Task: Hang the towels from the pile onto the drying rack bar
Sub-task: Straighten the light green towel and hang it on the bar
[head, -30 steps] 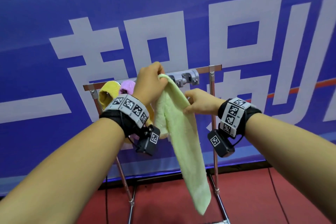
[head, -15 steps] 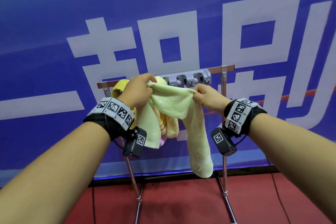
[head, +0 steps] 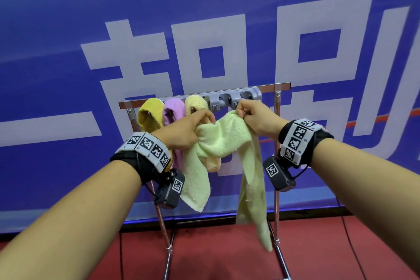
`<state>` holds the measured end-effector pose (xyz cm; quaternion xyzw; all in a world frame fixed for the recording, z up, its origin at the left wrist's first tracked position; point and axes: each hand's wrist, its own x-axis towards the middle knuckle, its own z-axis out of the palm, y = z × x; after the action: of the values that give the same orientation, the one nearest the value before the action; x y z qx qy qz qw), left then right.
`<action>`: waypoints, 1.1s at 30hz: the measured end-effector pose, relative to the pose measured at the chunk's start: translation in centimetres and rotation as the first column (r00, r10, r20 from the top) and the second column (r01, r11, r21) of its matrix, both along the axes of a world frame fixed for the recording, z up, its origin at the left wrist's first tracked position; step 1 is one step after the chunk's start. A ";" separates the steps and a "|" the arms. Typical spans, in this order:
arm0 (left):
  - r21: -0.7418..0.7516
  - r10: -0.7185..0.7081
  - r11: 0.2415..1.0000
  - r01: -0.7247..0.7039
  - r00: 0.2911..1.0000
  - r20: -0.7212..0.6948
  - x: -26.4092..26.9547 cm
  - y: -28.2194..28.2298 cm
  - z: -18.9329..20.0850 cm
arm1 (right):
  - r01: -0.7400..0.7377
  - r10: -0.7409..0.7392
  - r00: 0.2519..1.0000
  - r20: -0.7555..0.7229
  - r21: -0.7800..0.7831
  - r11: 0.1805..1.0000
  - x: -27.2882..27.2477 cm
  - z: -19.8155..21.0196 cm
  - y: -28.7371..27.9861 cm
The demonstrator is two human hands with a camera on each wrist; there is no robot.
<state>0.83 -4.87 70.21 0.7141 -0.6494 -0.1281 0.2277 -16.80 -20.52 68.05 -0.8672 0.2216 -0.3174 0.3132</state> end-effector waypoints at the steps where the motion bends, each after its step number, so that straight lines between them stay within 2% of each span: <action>1: 0.016 -0.029 0.999 0.029 1.000 -0.009 0.0 0.0 0.0 | 0.003 -0.003 1.000 -0.013 -0.007 1.000 -0.1 0.0 -0.1; 3: 0.047 -0.097 0.994 0.097 0.995 -0.002 -0.2 0.0 0.0 | 0.013 -0.014 0.999 -0.039 -0.031 0.999 -0.2 0.1 -0.2; 6: 0.102 -0.136 0.987 0.126 0.986 0.101 -0.6 -0.3 0.3 | 0.037 -0.043 0.997 -0.071 -0.074 0.997 -0.2 0.2 -0.5; 12: 0.161 -0.021 0.987 -0.026 0.958 0.286 -1.9 -0.8 0.7 | 0.010 -0.012 0.999 -0.042 -0.036 0.999 -0.8 0.7 0.0; 15: 0.042 0.116 0.989 -0.142 0.921 0.371 -1.6 -1.4 0.3 | 0.032 -0.067 0.988 -0.138 -0.240 0.970 -1.0 0.7 -0.4; 17: -0.105 0.234 0.972 -0.211 0.903 0.359 -1.4 -1.9 0.1 | 0.053 -0.113 0.981 -0.156 -0.350 0.935 -0.7 0.4 -0.8; 21: -0.392 0.431 0.871 -0.295 0.841 0.326 -1.0 -3.6 0.0 | 0.120 -0.237 0.955 -0.180 -0.498 0.859 -0.3 0.5 -0.8; 23: -0.486 0.510 0.814 -0.319 0.793 0.333 -0.6 -4.3 -0.1 | 0.129 -0.293 0.934 -0.205 -0.571 0.811 -0.2 0.7 -0.6; 28: -0.542 0.574 0.765 -0.349 0.751 0.327 -0.8 -5.3 0.0 | 0.155 -0.379 0.908 -0.178 -0.698 0.699 0.1 1.2 -1.3; 30: -0.521 0.571 0.774 -0.360 0.752 0.329 -0.8 -5.9 0.1 | 0.165 -0.397 0.902 -0.171 -0.713 0.681 0.3 1.4 -2.1; 33: -0.457 0.518 0.825 -0.331 0.767 0.379 -0.2 -6.8 -0.1 | 0.171 -0.417 0.891 -0.181 -0.716 0.676 0.5 1.5 -3.3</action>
<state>0.68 -11.67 70.11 0.7977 -0.5151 0.2346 0.2081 -16.31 -23.81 69.52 -0.9127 0.2767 -0.2732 -0.1258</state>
